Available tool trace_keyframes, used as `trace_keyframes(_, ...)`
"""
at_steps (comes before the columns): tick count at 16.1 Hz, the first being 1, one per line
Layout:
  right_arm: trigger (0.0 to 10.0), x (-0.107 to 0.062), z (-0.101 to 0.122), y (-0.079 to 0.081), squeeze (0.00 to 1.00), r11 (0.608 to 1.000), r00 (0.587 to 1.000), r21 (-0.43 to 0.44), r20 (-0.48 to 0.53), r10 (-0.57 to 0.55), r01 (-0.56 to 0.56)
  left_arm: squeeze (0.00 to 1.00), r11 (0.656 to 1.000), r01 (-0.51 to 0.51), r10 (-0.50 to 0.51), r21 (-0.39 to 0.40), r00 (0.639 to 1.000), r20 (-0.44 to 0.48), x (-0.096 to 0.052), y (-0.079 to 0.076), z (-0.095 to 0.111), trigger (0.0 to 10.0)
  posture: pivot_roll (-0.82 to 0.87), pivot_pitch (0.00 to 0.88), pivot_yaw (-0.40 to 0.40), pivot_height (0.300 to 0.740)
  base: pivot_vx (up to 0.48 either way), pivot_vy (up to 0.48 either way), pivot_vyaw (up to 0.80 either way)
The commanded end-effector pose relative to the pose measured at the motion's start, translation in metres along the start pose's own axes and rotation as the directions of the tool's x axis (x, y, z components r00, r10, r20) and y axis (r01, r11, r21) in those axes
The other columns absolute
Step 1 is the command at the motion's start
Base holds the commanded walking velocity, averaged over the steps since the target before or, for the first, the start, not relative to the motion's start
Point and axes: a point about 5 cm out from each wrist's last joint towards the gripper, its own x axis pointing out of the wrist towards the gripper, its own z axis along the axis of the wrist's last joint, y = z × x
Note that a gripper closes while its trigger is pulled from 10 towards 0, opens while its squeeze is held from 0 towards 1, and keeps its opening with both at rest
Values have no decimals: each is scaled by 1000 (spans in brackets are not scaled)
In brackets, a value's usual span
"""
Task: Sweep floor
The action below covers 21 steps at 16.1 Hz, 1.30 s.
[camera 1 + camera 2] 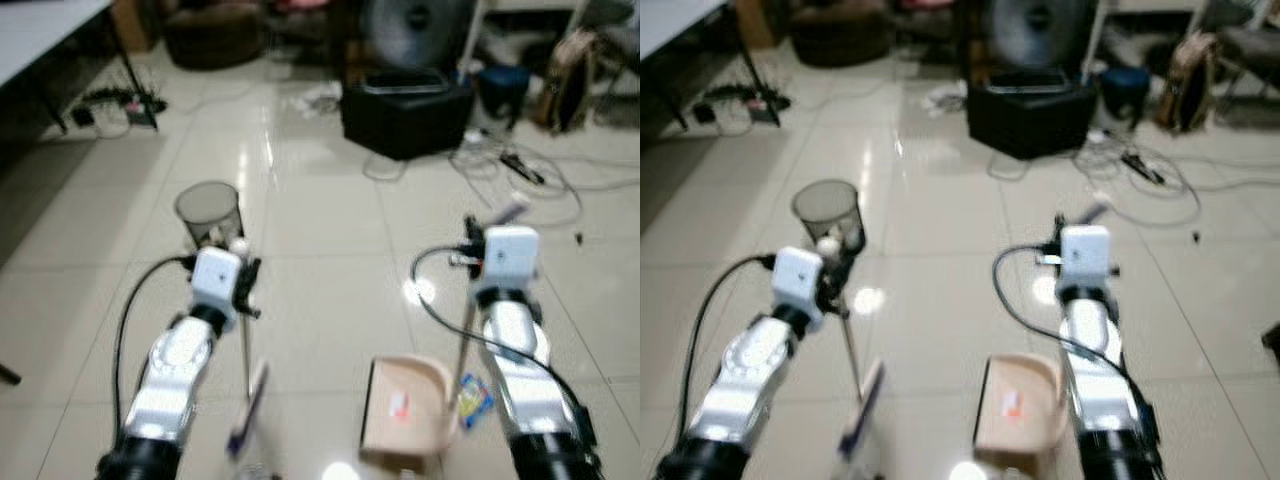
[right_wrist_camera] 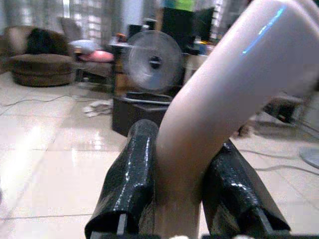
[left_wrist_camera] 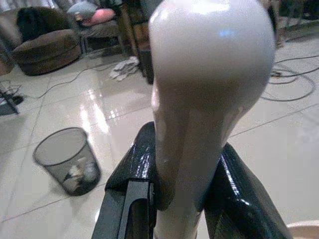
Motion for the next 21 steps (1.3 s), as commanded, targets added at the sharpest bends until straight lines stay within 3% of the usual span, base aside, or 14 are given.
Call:
trace_keyframes(1,10000,3,9,0,0,1000,999,-11,45,-1,1,0,1000,-6,6,11,999,34,2,5,7,10000,-13,16,51,740,0,-341,0)
trace_keyframes(18,10000,-1,8,-2,0,1000,999,5,35,-12,11,0,1000,-10,9,19,999,50,3,3,10,10000,-23,45,58,740,0,-341,0)
trace_keyframes(21,10000,-1,8,0,0,1000,999,10,33,-7,6,0,999,-52,52,-2,995,80,5,8,16,10000,-24,46,58,740,0,-104,0)
